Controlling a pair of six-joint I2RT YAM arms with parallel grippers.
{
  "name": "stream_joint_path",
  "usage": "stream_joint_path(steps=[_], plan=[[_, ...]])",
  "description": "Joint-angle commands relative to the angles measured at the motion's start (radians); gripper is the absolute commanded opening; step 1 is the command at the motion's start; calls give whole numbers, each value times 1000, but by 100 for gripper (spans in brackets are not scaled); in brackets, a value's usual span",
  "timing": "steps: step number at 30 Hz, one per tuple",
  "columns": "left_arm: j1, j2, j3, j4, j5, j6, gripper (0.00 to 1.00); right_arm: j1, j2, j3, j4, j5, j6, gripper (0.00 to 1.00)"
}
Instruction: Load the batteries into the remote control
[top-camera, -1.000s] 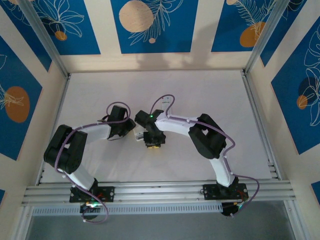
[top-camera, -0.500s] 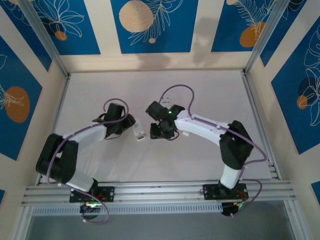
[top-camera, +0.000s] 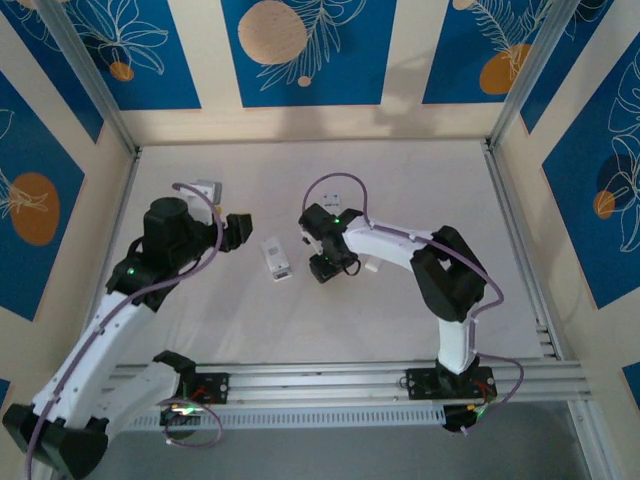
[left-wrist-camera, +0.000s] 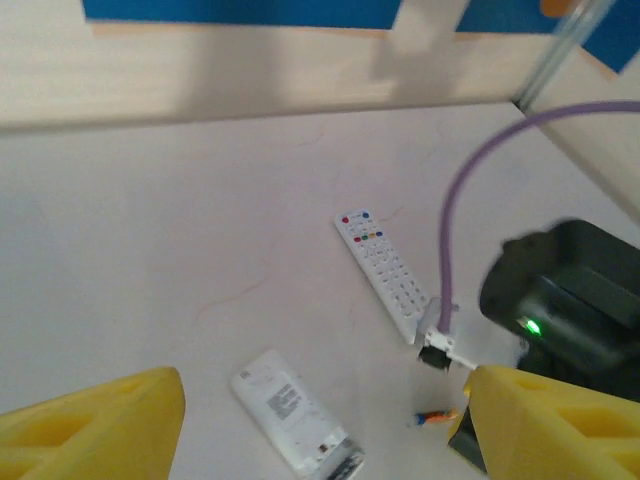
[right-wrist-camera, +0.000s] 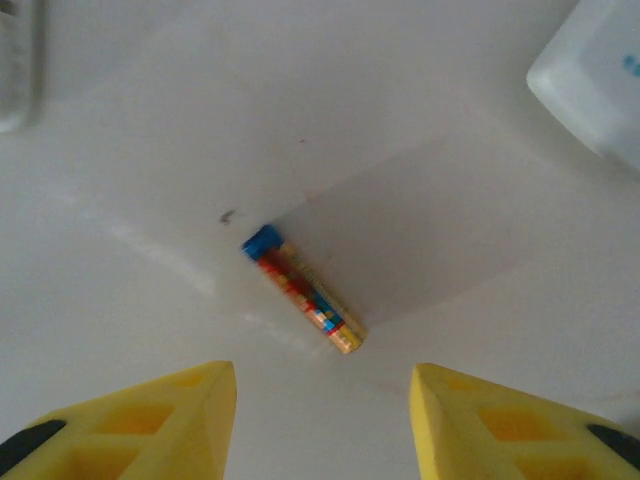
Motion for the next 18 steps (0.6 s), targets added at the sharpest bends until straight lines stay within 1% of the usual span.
stream_joint_path(steps=[1,3,7,11,14,16,18], plan=[[-6,-29,-57,-34,37,269,76,-21,21,47,-22,-24,-79,49],[-4,-44,-115,28,40,289,77,-23,33,60,-27,-45,-75,48],[-4,-48,-206,146,36,268,80,-18,54,75,-31,-61,-64,45],[-1,-59,-216,132,17,293,83,-18,74,80,-37,-68,-56,41],[-1,-83,-236,123,-2,302,84,-25,45,68,-32,-81,-32,39],[-1,-96,-241,117,-29,303,85,-35,-6,55,-16,-110,12,39],[-1,-105,-245,118,-57,302,87,-44,-61,55,0,-124,106,42]])
